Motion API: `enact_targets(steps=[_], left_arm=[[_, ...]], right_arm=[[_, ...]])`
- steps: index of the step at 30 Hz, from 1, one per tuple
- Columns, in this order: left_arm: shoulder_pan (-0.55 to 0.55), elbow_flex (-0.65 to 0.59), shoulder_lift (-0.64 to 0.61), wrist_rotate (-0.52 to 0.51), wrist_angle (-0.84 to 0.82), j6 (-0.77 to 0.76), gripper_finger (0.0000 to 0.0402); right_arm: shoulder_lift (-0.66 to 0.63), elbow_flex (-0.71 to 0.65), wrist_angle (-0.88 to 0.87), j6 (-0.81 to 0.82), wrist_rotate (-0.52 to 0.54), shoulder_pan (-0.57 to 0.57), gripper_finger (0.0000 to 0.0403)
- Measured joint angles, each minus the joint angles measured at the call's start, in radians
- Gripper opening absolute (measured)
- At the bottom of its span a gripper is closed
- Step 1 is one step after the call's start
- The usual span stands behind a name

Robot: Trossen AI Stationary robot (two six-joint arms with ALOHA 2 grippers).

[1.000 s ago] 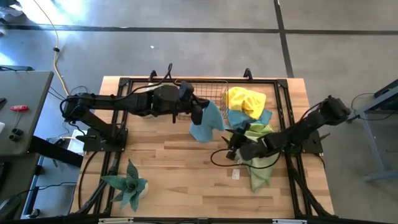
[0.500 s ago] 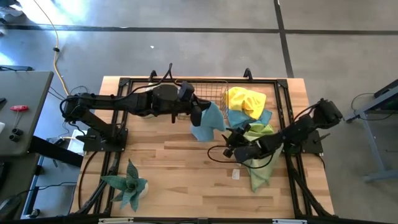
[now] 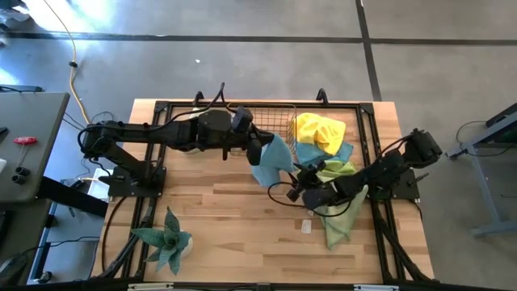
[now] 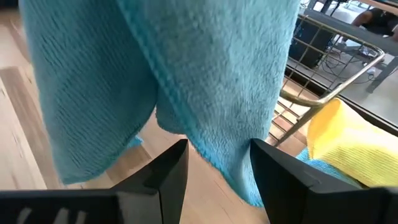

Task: Fold microfiber towels
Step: Fold the left blue towel

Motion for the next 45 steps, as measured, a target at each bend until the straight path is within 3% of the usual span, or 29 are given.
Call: enact_targets(steps=[7,14,18,27,32,38,45], left_arm=[[0.0,0.0,0.0,0.0,-0.02,0.0,0.0001],[0.0,0.0,0.0,0.0,-0.016,0.0,0.0001],[0.0,0.0,0.0,0.043,-0.017,0.0,0.0001],[-0.001,0.0,0.0,0.136,-0.105,0.09,0.0001],[-0.014,0.0,0.0,0.151,-0.21,0.201,0.0007],[-0.055,0.0,0.0,0.137,-0.331,0.355,0.0051],[-0.107,0.0,0.0,0.024,-0.419,0.576,0.0119]], right_arm=[[0.0,0.0,0.032,0.023,-0.001,0.0,0.0145],[-0.001,0.0,0.027,0.138,-0.032,-0.029,0.0059],[-0.001,0.0,0.032,0.21,-0.124,-0.055,0.0007],[-0.013,0.006,0.034,0.482,-0.385,-0.072,0.0001],[-0.015,0.056,-0.007,0.527,-0.479,-0.064,0.0001],[-0.015,0.163,-0.17,0.528,-0.634,-0.063,0.0],[-0.015,0.325,-0.463,0.561,-0.792,-0.063,0.0]])
